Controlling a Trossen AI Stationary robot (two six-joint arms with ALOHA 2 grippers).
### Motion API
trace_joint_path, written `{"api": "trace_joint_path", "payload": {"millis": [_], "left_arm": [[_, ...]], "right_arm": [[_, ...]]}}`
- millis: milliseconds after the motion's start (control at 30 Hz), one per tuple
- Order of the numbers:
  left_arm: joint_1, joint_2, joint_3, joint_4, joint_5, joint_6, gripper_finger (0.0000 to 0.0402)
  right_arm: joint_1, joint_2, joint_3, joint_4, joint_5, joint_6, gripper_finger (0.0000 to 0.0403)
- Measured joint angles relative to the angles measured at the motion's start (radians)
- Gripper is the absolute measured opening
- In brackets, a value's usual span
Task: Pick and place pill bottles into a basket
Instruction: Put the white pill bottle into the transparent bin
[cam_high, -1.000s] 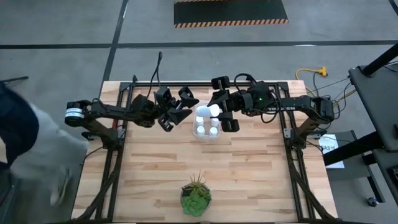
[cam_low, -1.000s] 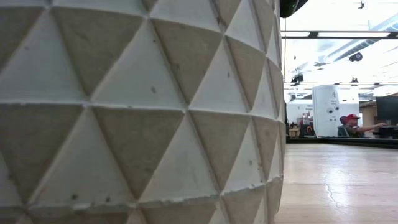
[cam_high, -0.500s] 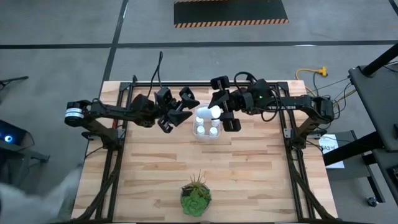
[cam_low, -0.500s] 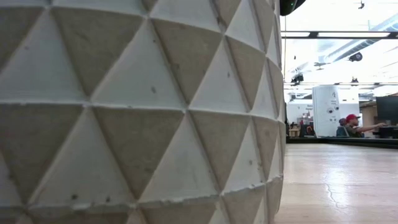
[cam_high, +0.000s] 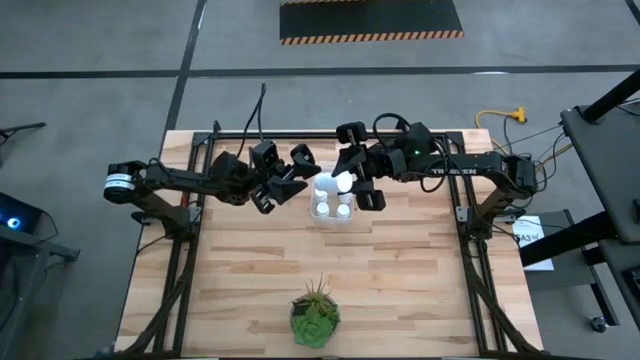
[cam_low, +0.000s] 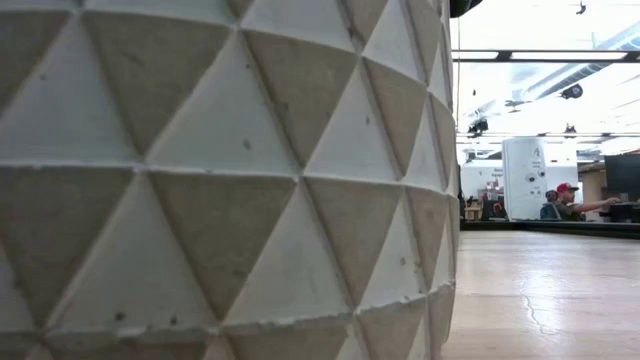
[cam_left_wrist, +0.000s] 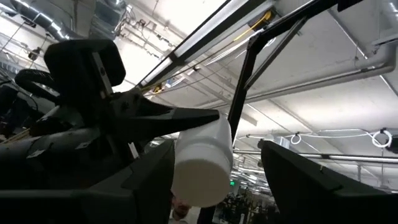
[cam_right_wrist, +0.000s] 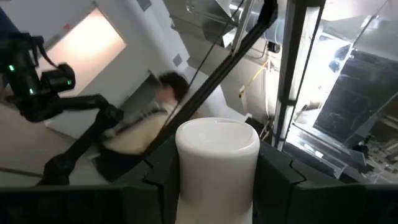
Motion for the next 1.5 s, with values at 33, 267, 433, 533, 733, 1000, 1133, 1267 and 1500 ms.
{"api": "trace_joint_path", "payload": {"millis": [33,267,433,533,733,1000,1133,1267,1500], "left_arm": [[0.000,0.000,0.000,-0.001,0.002,-0.011,0.0224],[-0.002,0.004,0.000,-0.011,0.031,-0.109,0.0224],[-0.001,0.004,0.000,-0.029,0.040,-0.240,0.0224],[-0.002,0.010,0.000,-0.028,0.053,-0.343,0.0224],[-0.003,0.013,-0.009,-0.051,0.053,-0.478,0.0224],[-0.021,0.014,-0.026,-0.081,0.051,-0.557,0.0224],[-0.028,0.014,-0.023,-0.082,0.043,-0.605,0.0224],[-0.029,0.014,-0.024,-0.119,0.023,-0.605,0.0224],[-0.035,0.013,-0.006,-0.149,0.016,-0.605,0.0224]], "right_arm": [[-0.003,0.000,0.000,-0.007,0.000,-0.010,0.0136],[-0.024,0.000,0.004,-0.040,-0.102,-0.025,0.0136],[-0.049,0.000,0.044,-0.100,-0.224,-0.005,0.0136],[-0.058,0.000,0.075,-0.169,-0.300,-0.005,0.0136],[-0.062,0.000,0.111,-0.238,-0.391,-0.069,0.0136],[-0.062,0.000,0.148,-0.244,-0.518,-0.093,0.0136],[-0.062,0.000,0.165,-0.246,-0.597,-0.114,0.0136],[-0.062,0.000,0.168,-0.246,-0.625,-0.175,0.0136],[-0.065,0.000,0.168,-0.326,-0.629,-0.330,0.0136]]}}
